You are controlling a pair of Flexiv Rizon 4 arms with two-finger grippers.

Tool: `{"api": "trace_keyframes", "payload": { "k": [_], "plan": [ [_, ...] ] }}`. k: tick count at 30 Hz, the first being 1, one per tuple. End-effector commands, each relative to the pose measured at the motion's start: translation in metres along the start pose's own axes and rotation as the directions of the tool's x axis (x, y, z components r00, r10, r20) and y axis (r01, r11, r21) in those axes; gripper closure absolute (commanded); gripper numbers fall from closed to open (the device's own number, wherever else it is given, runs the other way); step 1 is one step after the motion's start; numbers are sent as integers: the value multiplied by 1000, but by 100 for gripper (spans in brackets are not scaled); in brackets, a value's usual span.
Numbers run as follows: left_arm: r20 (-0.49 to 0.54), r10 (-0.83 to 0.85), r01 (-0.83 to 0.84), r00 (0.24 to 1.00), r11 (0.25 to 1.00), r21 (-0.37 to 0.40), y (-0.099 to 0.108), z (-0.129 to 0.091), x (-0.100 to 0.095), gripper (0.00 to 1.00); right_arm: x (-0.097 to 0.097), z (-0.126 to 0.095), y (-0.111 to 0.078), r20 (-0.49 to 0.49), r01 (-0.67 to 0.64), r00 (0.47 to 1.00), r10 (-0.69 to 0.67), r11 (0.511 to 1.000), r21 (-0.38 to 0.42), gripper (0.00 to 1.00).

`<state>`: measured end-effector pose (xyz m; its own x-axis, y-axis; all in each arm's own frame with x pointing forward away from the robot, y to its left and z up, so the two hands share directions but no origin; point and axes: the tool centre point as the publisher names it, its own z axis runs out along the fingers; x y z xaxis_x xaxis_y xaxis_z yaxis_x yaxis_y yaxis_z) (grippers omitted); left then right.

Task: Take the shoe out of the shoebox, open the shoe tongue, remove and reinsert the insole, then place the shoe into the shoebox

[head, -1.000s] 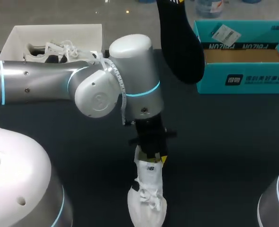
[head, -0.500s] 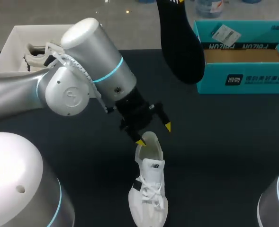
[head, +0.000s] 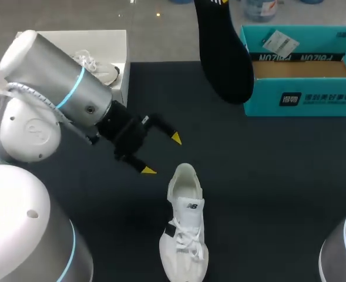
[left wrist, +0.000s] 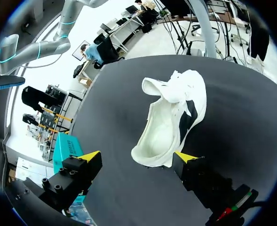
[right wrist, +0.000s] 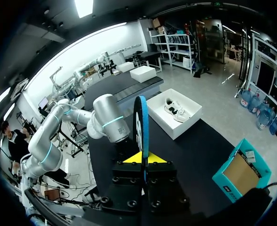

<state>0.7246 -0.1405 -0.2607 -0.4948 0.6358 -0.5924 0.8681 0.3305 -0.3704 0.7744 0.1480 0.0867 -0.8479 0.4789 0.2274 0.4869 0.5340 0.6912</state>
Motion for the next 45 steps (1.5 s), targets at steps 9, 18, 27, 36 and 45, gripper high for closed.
{"api": "trace_keyframes", "payload": {
  "k": [9,18,27,36,45],
  "plan": [
    [867,-161,61,472,987,150,-15,-50,23,0,0,1,2,1,-2,1000,2,1000,4,100],
    [867,-161,61,472,987,150,-15,-50,23,0,0,1,2,1,-2,1000,2,1000,4,100],
    [877,-34,-52,480,996,67,-25,-58,-3,0,0,1,2,1,-2,1000,2,1000,4,100],
    [835,64,-155,546,988,25,-23,-60,-19,0,0,1,2,1,-2,1000,2,1000,4,100],
    [790,150,-245,594,969,0,-27,-49,-37,0,0,1,2,1,-2,1000,2,1000,4,100]
  ]
}}
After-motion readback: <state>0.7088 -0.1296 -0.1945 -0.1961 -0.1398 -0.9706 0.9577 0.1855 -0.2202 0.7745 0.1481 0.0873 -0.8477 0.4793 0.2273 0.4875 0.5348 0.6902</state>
